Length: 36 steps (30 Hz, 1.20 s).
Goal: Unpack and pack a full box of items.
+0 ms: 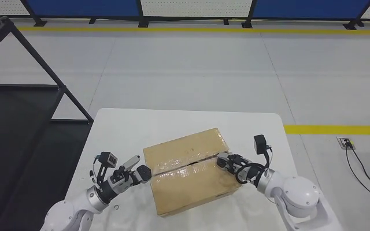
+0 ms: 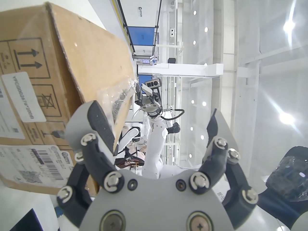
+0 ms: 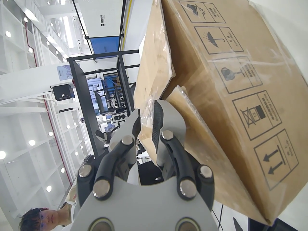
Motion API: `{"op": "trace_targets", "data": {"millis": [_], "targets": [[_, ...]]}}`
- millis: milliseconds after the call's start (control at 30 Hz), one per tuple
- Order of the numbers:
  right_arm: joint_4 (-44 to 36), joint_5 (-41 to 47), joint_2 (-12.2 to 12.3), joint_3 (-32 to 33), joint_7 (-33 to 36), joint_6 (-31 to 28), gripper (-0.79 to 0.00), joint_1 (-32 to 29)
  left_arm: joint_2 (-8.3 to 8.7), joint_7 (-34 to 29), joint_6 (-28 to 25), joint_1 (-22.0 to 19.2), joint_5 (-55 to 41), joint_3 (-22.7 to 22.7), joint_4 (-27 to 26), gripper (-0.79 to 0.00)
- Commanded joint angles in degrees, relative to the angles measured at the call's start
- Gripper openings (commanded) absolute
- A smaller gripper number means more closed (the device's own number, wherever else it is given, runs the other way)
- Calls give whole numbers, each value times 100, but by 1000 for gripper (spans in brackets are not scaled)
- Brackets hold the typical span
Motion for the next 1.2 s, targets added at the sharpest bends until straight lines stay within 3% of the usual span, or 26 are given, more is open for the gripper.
{"op": "trace_targets", "data": {"millis": [0, 200, 533, 767, 833, 867, 900, 967, 1167], "targets": [[-27, -7, 7, 6, -22, -6, -613, -9, 1, -7, 6, -14, -13, 4, -6, 0], [-110, -19, 29, 10, -34, 11, -613, -32, 16, -58, 35, -12, 69, -27, -91, 0], [-123, -53, 60, -9, -56, 55, -628, 32, 108, -397, 148, 235, 45, -625, -86, 0], [-111, -43, 75, -63, -48, 83, -745, 106, 126, -416, 107, 344, 9, -730, -111, 0], [-121, -38, 81, -62, -50, 97, -686, 111, 127, -402, 96, 344, -14, -721, -120, 0], [-131, -40, 85, -54, -57, 113, -545, 106, 127, -405, 90, 342, -35, -716, -129, 0], [-151, -38, 89, -47, -55, 128, -459, 99, 128, -416, 83, 338, -37, -713, -136, 0], [-200, -45, 98, -22, -77, 147, -413, 74, 130, -419, 86, 329, -52, -707, -138, 0], [-285, -59, 119, -5, -119, 183, -117, 11, 138, -460, 83, 298, -62, -669, -122, 0]]}}
